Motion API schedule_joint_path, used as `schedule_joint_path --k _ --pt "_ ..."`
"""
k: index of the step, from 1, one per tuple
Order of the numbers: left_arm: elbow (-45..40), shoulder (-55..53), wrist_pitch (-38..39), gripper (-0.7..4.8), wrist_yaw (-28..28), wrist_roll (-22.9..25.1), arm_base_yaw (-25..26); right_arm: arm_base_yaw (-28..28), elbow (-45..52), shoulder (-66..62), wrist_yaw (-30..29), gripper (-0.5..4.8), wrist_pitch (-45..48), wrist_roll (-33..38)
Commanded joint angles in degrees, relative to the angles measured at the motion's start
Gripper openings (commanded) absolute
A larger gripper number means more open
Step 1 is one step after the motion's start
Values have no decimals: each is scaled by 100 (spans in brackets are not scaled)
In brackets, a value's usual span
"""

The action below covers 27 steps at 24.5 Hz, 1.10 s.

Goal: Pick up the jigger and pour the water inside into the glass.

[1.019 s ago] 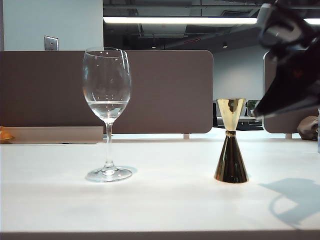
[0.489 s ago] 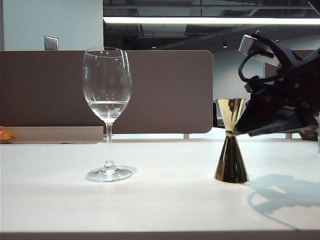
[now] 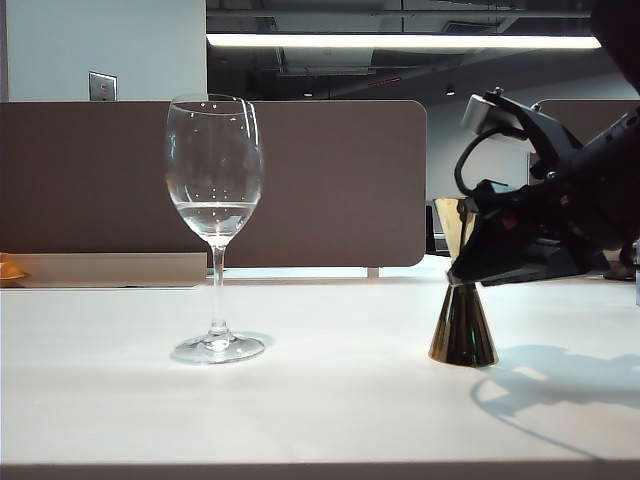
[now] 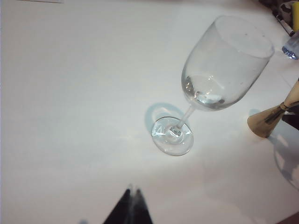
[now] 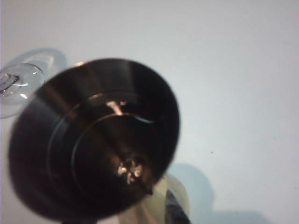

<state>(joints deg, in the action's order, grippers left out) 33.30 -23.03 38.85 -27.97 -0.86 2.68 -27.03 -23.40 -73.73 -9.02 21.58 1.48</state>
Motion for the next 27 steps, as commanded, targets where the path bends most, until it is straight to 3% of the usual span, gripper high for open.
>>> schedule_joint_path --k 1,27 --pt "7 2 -31 -6 -59 46 4 2 -44 -136 -9 186 328 -4" --pt "15 4 -20 -6 -59 44 4 4 -116 -848 39 175 1366 -2"
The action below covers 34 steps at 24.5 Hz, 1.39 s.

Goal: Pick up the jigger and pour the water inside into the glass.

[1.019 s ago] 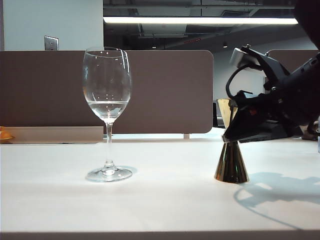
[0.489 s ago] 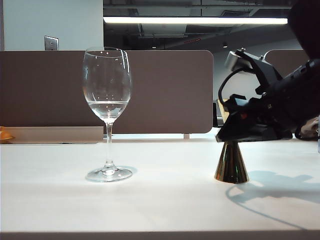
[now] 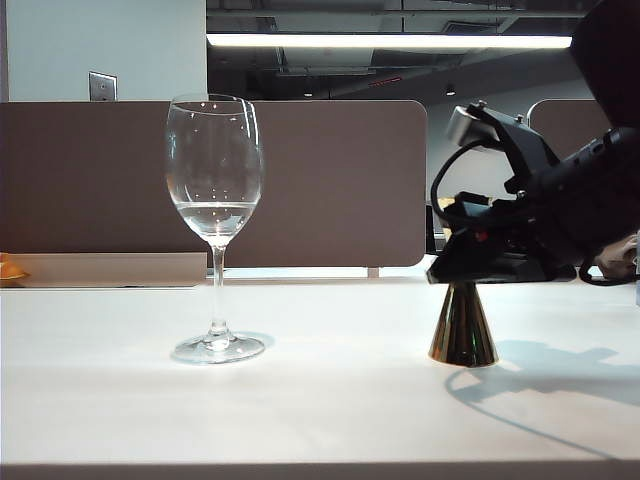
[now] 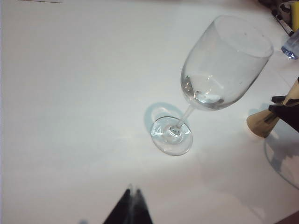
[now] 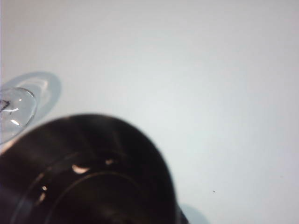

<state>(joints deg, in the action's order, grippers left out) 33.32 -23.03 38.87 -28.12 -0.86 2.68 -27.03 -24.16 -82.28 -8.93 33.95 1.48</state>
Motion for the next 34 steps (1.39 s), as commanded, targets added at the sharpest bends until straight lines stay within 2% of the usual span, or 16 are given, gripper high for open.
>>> schedule_joint_path --k 1,5,9,11,23,30,34 --pt "13 4 -22 -6 -44 44 4 4 -37 7 37 163 129 -2" --pt "13 4 -22 -6 -44 44 4 4 -37 7 35 105 149 -2" --pt "13 4 -22 -6 -44 44 4 4 -37 7 35 94 153 -2" --pt "13 4 -22 -6 -44 44 4 4 -39 7 35 55 162 -2" --pt "13 4 -20 -6 -42 46 4 4 -289 267 28 17 15 -42" --pt "13 4 -20 -6 -39 48 7 -4 -927 614 0 17 -1104 -619" --pt "13 4 -20 -6 -42 44 7 -33 -1775 730 -15 17 -2184 -778"
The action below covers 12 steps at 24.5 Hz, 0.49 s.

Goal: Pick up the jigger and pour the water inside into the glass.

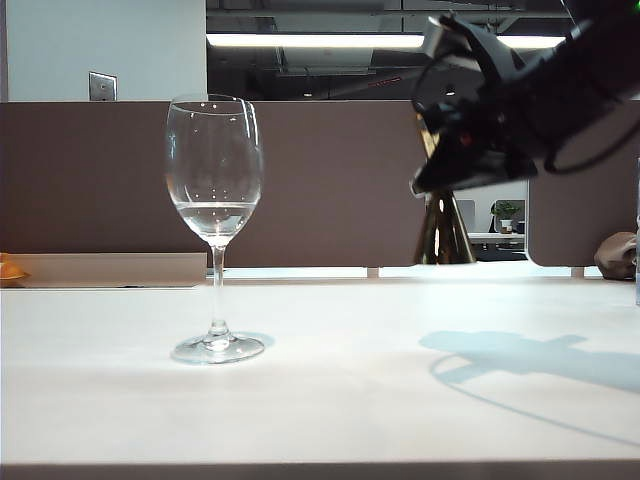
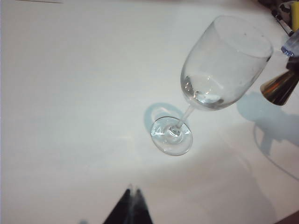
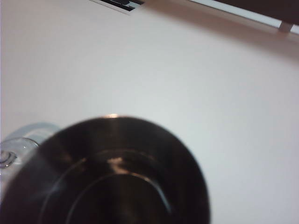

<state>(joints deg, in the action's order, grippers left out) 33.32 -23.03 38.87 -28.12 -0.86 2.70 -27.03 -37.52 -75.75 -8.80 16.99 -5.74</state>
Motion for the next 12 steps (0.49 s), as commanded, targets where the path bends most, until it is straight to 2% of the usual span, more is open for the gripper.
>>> schedule_joint_path --k 1,4,12 --pt "13 4 -31 -6 -39 44 4 -46 -717 79 -31 17 -697 -55" --pt "13 4 -42 -6 -42 44 4 -83 -1451 76 -146 17 -1224 -52" --pt "15 4 -238 -6 -66 -7 4 -503 -2221 68 -127 8 -1733 -380"
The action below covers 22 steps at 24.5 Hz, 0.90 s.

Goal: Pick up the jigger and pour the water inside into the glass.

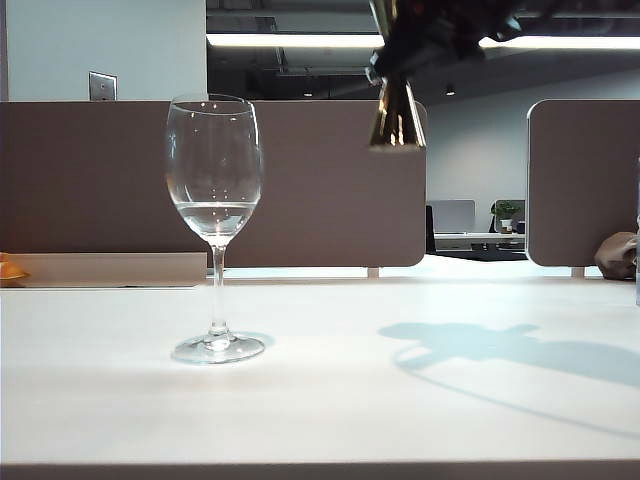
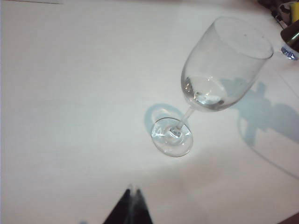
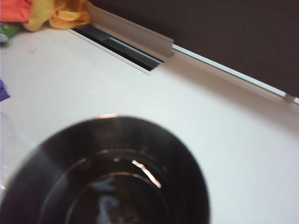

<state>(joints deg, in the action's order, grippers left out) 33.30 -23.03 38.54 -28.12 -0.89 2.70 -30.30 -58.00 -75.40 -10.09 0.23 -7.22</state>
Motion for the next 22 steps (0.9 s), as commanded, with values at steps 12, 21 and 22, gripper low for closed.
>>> schedule_joint_path --k 12,21,22 --pt "17 9 -555 -6 -168 -63 4 -828 -621 -468 525 -1 -68 -339" --pt "17 26 -614 -6 -151 -63 4 -863 -1082 -1040 737 -1 -293 -708" --pt "15 26 -614 -6 -151 -61 4 -866 -1080 -1040 743 -1 -304 -750"
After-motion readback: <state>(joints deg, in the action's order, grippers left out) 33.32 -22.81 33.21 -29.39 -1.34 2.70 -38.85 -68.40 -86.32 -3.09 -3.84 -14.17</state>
